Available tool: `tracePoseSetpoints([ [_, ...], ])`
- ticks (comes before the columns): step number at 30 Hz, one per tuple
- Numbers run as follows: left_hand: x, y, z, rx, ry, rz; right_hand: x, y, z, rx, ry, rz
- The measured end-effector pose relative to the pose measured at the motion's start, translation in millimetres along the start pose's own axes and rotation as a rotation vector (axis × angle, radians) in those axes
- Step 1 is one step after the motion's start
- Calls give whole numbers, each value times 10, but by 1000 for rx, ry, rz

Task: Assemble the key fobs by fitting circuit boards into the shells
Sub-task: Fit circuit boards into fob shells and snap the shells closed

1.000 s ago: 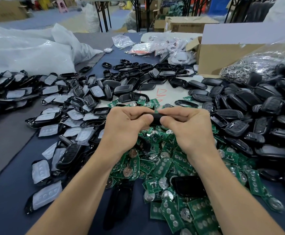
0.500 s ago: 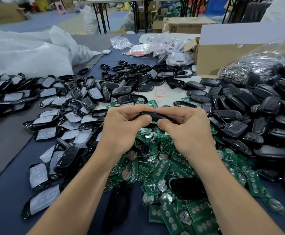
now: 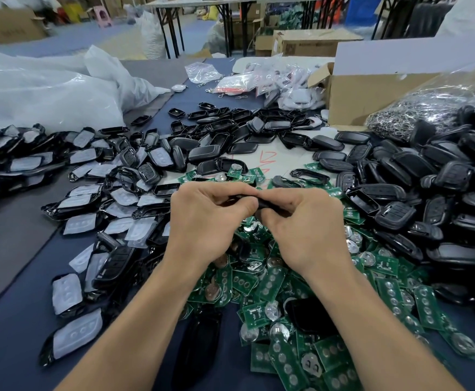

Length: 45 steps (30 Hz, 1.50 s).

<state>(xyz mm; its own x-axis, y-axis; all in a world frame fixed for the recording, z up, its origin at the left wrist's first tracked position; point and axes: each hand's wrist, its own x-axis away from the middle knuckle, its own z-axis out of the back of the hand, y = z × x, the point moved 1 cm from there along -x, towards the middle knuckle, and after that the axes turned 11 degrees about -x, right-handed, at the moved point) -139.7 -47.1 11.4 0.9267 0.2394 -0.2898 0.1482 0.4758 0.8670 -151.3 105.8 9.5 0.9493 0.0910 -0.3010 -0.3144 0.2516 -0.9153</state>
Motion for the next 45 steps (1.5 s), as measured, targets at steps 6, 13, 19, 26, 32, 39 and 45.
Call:
tracePoseSetpoints([
  [6, -10, 41, -49, 248, -90, 200, 29, -52, -7, 31, 74, 13],
  [13, -14, 40, -30, 295, -56, 187, 7, -29, 1, -19, 4, -30],
  [19, 2, 34, -4, 259, 42, 143, -3, -13, -61, 12, -29, 39],
  [26, 33, 82, -81, 366, -173, 184, 6, -59, -79, -939, -93, -454],
  [32, 76, 141, -153, 473, 4, 283, 42, -60, -181, -899, -61, -415],
  [39, 76, 141, -135, 480, 42, 328, 63, -34, -181, -814, -95, -402],
  [45, 48, 101, -113, 305, -30, 229, -77, -76, 71, -725, -163, -491],
])
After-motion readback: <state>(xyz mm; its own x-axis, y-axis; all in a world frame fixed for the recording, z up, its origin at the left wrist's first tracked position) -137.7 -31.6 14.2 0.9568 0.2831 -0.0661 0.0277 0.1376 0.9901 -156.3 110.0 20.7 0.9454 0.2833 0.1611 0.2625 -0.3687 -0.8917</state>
